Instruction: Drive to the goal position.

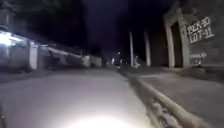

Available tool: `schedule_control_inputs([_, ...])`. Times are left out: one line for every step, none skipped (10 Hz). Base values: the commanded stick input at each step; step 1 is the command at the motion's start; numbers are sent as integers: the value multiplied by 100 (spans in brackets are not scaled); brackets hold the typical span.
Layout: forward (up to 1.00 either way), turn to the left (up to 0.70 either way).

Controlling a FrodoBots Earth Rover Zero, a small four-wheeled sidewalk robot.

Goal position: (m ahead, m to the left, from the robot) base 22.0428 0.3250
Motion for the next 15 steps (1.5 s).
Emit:
schedule_control_inputs([70, 0])
schedule_control_inputs([70, 0])
schedule_control_inputs([70, 0])
schedule_control_inputs([70, 0])
schedule_control_inputs([70, 0])
schedule_control_inputs([70, 0])
schedule_control_inputs([70, 0])
schedule_control_inputs([70, 0])
schedule_control_inputs([70, 0])
schedule_control_inputs([70, -27])
schedule_control_inputs([70, -30])
schedule_control_inputs([70, -34])
schedule_control_inputs([70, -1])
schedule_control_inputs([70, -26])
schedule_control_inputs([70, -33])
